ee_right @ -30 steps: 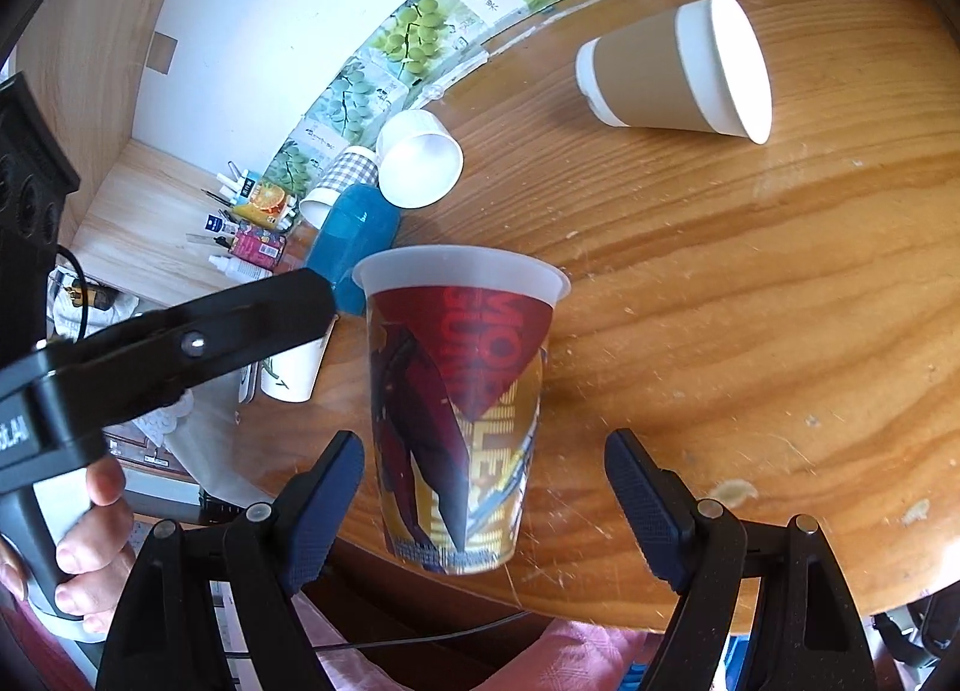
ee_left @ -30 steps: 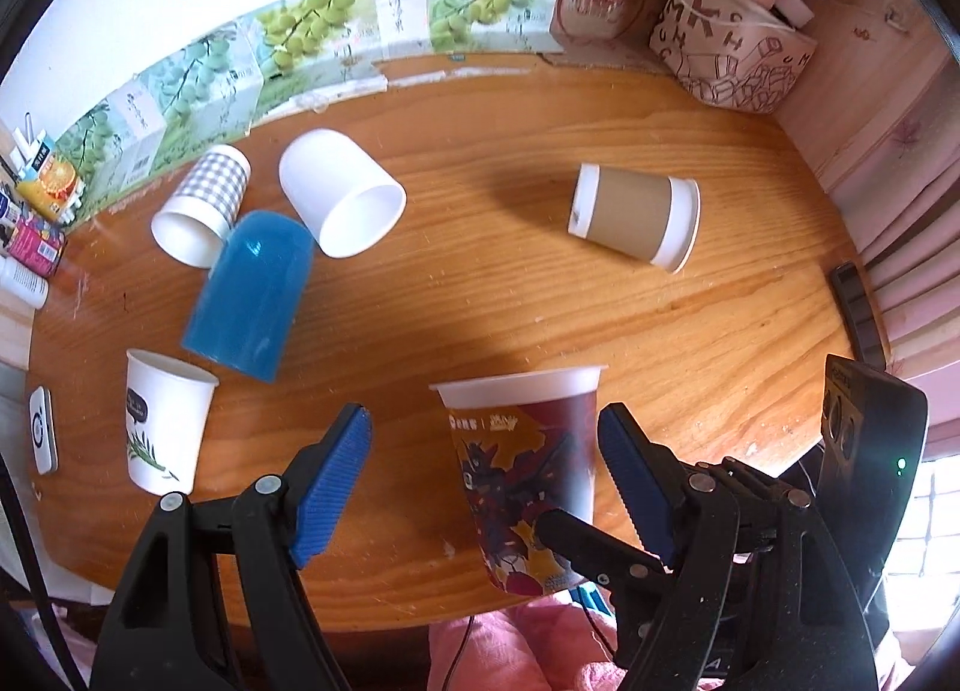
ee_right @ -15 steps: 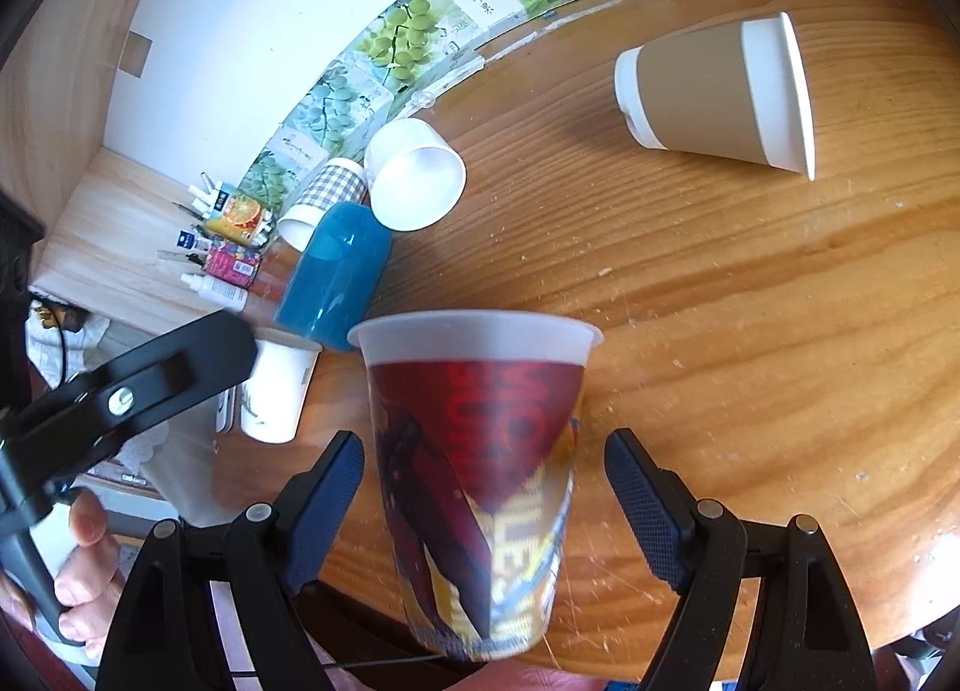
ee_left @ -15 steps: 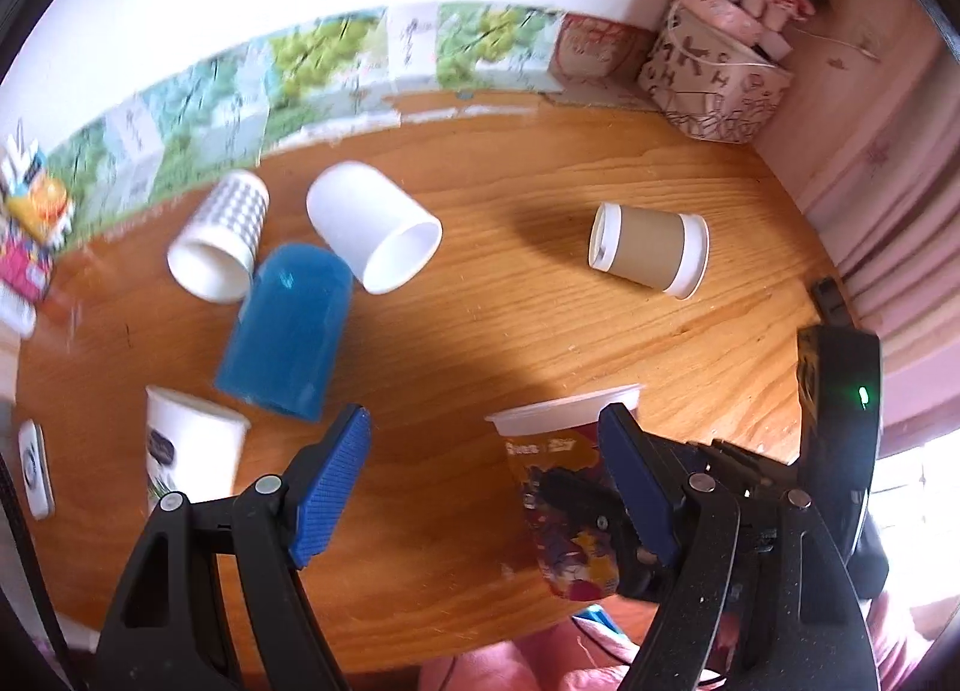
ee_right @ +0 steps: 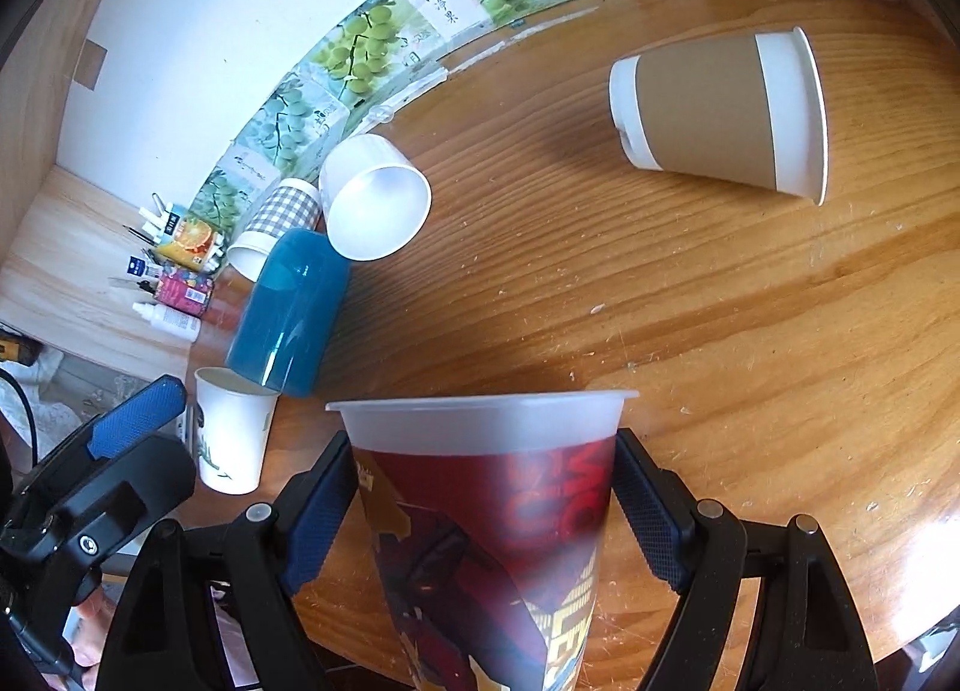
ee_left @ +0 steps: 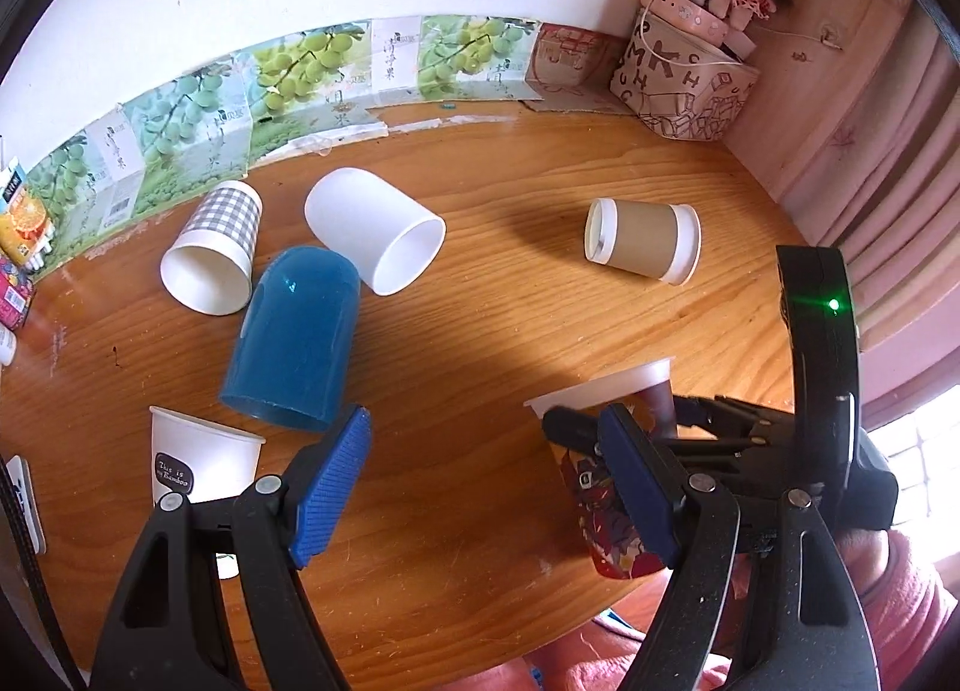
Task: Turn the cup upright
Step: 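Lower the upright red cup onto the desk with the right tool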
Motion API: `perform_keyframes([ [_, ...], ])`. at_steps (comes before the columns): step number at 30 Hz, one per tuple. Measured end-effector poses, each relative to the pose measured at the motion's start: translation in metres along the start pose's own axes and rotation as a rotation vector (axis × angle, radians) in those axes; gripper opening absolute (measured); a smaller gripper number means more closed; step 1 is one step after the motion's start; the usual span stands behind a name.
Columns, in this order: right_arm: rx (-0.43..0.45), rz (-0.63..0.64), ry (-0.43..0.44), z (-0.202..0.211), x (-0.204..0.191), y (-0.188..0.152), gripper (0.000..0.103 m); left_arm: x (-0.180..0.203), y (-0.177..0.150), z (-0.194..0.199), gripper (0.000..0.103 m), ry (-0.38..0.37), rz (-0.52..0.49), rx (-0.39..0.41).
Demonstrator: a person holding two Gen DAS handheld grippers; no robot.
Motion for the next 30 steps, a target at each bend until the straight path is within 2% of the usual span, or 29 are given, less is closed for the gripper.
perform_keyframes([
  [13, 0.064, 0.023, -0.053, 0.005, -0.009, 0.01, 0.081, -0.009, 0.012, 0.025, 0.081, -0.061, -0.02, 0.085],
  [21, 0.15, 0.086, -0.062, 0.026, -0.029, 0.018, 0.081, -0.015, 0.026, 0.043, 0.081, -0.089, -0.013, 0.167],
  [30, 0.267, 0.156, -0.079, 0.055, -0.047, 0.027, 0.079, -0.034, 0.037, 0.063, 0.081, -0.073, 0.01, 0.259],
])
Point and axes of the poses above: each gripper's, at about its wrist camera, not at the fingertips, and z roughly against the way its jaws point, x to its right, y to its top, the point moved 10 cm from there along -z, roughly the way its jaws point, and after that the axes turned 4 degrees about -y, right-handed, at the moved point
